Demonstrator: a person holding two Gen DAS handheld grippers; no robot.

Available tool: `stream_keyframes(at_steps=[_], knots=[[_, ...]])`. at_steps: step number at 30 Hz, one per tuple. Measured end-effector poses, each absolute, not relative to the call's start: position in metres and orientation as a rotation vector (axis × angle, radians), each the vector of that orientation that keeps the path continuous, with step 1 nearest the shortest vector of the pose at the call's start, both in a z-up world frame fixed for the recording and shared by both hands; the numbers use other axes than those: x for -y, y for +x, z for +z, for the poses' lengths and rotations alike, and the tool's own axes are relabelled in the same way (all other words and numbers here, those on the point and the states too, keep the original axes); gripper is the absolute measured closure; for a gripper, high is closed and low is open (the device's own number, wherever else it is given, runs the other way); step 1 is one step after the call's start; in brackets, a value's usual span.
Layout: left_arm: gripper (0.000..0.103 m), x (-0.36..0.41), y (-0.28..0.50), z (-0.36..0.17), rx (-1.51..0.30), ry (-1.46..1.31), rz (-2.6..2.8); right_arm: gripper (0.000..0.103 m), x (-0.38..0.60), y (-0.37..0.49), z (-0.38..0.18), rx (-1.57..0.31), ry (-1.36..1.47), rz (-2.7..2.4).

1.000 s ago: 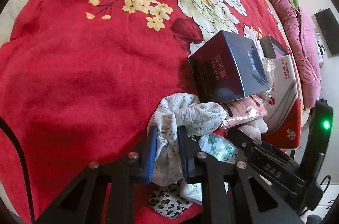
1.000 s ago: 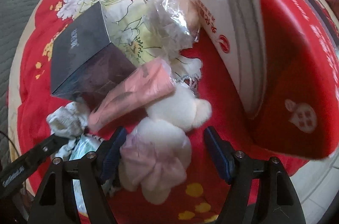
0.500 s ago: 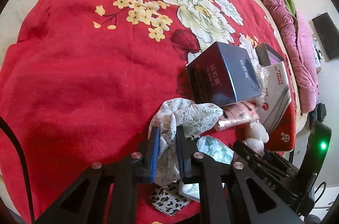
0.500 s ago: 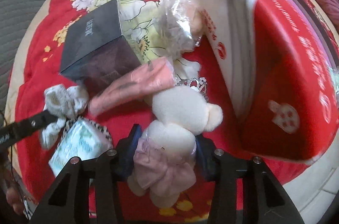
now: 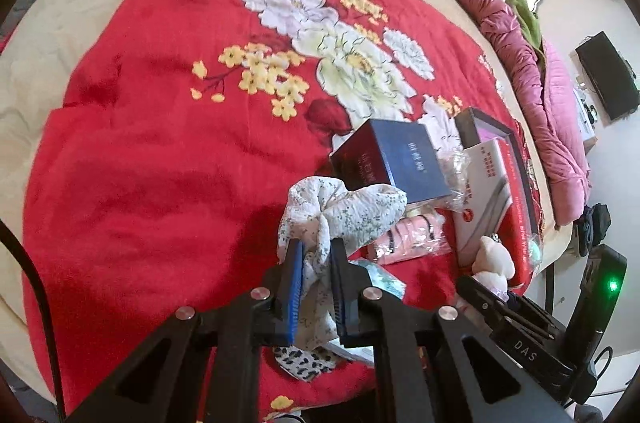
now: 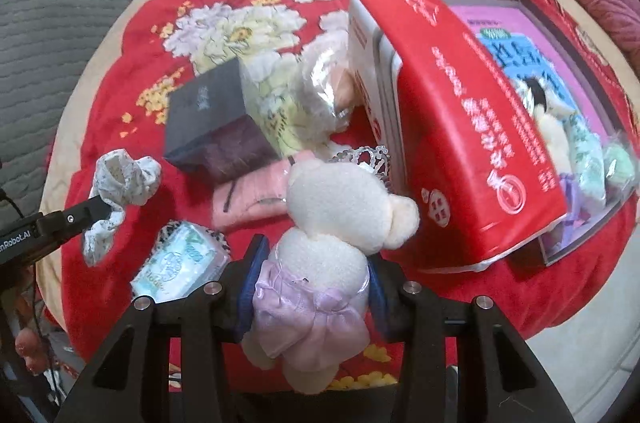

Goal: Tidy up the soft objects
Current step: 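Lift and carry the scrunchie and teddy bear over the pink book tray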

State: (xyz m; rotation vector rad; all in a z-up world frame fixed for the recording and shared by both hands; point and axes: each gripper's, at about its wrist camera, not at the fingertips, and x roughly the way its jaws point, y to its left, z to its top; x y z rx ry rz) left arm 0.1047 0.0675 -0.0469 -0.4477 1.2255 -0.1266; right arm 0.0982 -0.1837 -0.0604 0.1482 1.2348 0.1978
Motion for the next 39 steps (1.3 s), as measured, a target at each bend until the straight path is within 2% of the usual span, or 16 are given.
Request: stream_keyframes(at_steps=[20,39], knots=[[0.089,-0.018,0.084,0.033,-1.092,-0.325,-0.181,0.056,0.206,0.087,0.004,-1.085,0.186,0.261],[0.089,0.058,0.082,0.065,-1.063,-0.229,-0.293,0.056,0.286,0.08,0.053,-0.955,0.245,0.169]])
